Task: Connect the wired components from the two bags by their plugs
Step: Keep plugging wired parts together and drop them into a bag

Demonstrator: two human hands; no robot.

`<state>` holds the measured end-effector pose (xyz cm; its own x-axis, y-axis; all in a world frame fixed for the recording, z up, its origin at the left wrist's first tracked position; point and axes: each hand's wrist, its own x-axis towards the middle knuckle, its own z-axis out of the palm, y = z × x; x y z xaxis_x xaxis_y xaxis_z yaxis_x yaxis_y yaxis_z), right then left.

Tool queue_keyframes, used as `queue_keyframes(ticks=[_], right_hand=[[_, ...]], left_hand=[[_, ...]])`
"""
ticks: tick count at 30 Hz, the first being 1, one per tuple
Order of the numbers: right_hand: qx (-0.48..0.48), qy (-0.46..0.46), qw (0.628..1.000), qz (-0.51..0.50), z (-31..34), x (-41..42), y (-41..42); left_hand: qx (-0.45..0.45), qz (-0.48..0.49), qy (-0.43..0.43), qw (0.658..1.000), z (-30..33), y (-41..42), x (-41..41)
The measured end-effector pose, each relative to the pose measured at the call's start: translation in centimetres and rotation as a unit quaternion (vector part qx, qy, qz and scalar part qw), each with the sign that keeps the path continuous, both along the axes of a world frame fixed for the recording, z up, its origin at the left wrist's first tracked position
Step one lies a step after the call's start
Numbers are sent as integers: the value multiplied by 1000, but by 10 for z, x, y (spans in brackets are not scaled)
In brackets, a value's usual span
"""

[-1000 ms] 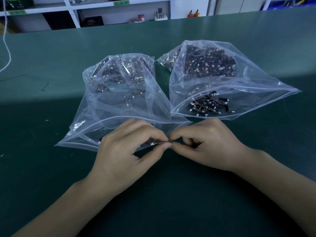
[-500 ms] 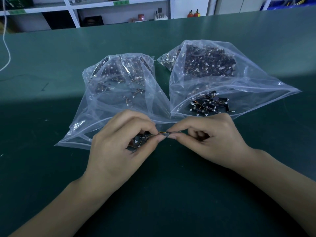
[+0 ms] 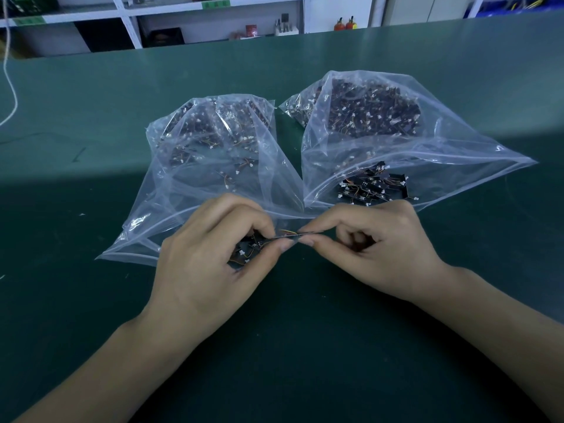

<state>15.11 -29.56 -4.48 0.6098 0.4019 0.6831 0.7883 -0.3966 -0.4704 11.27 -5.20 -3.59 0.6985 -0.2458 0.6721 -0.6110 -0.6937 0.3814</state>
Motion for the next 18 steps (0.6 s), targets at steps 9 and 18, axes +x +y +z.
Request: queue_keyframes(ticks=[9,18], right_hand=[[1,-6,1000,-1,1,0,0],[8,-5,1000,-2,2,-1,1]], left_hand=[[16,17,14,1000,0,-1,0],[-22,18,42,999,2,-2,-2]])
